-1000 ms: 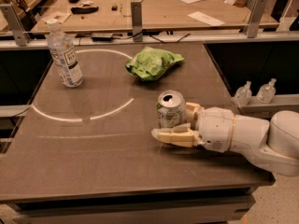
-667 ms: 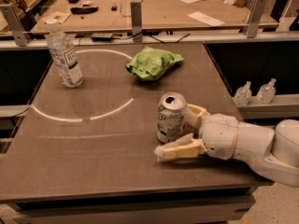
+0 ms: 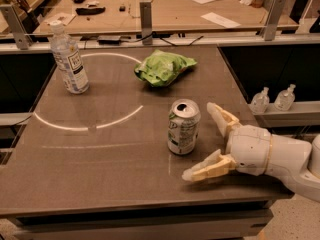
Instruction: Place 7up can upright
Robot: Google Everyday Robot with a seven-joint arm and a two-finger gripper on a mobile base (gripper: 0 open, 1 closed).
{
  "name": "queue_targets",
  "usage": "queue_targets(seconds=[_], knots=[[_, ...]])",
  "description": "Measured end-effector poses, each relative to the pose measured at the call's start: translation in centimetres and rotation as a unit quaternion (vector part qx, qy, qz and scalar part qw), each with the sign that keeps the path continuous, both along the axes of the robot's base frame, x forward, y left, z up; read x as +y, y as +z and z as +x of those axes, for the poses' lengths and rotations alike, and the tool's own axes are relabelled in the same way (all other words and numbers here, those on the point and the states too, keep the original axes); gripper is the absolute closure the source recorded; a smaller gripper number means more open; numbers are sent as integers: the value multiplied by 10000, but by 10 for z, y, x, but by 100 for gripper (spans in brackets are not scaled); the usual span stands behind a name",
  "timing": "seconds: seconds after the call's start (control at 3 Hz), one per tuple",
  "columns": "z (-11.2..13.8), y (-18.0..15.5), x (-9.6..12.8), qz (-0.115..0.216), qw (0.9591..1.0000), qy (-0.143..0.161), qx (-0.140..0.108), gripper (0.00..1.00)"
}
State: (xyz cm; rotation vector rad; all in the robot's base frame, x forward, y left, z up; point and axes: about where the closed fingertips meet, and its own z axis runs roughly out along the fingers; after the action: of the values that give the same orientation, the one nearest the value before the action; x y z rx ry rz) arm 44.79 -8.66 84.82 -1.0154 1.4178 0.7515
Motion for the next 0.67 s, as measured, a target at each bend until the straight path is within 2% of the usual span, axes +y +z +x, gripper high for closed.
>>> queue_targets(seconds=[0.33,0.67], knots=[[2,5,-25,41,9999,144,-4,0],[5,15,-41,170,9995,274,-17,0]])
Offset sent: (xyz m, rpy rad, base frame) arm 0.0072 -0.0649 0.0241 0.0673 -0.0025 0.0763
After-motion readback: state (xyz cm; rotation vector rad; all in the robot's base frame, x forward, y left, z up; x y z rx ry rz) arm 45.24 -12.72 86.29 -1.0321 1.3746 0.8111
